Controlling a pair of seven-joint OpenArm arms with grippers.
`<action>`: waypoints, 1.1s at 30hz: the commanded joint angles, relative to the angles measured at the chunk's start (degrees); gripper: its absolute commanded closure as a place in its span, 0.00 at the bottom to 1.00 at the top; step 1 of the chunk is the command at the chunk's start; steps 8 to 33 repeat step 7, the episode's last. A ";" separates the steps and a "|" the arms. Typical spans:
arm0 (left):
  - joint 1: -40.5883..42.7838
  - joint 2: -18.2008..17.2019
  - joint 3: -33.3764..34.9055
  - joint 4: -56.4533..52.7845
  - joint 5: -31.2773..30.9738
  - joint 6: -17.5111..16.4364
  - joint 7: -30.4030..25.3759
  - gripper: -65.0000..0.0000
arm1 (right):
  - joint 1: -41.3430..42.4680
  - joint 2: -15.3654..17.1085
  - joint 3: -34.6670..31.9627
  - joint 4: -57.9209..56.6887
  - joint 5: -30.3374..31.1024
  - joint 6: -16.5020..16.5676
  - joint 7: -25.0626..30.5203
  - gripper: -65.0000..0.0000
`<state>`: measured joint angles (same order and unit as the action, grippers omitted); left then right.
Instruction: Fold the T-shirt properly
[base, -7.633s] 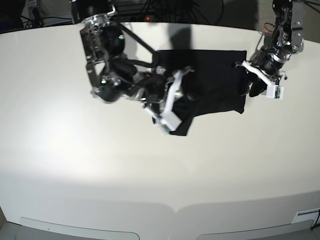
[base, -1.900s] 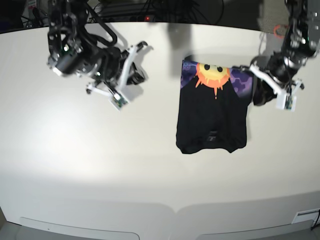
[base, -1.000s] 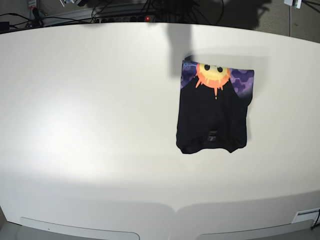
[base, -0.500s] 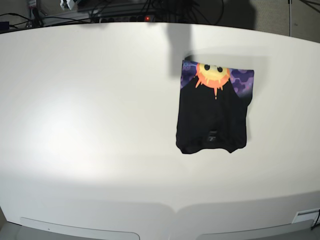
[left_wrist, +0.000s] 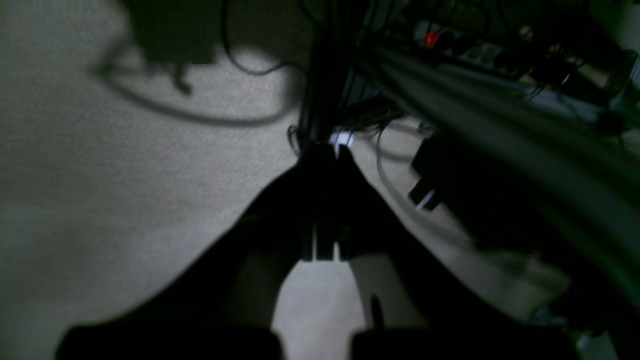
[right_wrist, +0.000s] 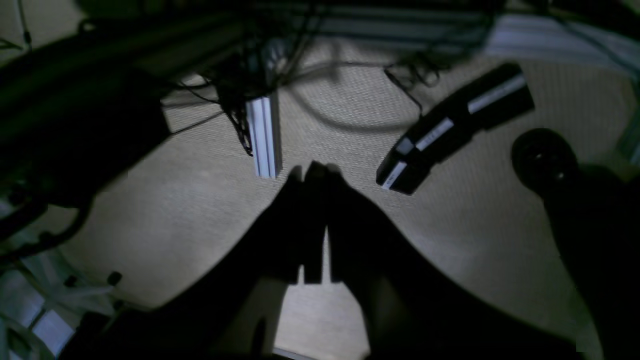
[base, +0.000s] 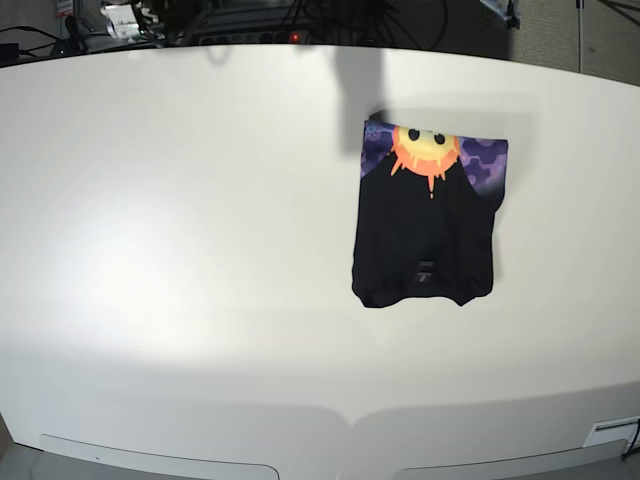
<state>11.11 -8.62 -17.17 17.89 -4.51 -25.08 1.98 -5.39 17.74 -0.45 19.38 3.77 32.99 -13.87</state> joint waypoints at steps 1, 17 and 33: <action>0.44 0.22 0.00 0.09 0.02 0.57 0.35 1.00 | -0.13 0.33 -0.57 0.11 0.35 0.37 -0.52 1.00; -0.02 2.29 0.02 0.09 0.02 1.11 0.13 1.00 | -0.35 0.02 -1.55 0.11 0.33 0.22 -0.48 1.00; -0.02 2.29 0.02 0.09 0.02 1.11 0.13 1.00 | -0.35 0.02 -1.55 0.11 0.33 0.22 -0.48 1.00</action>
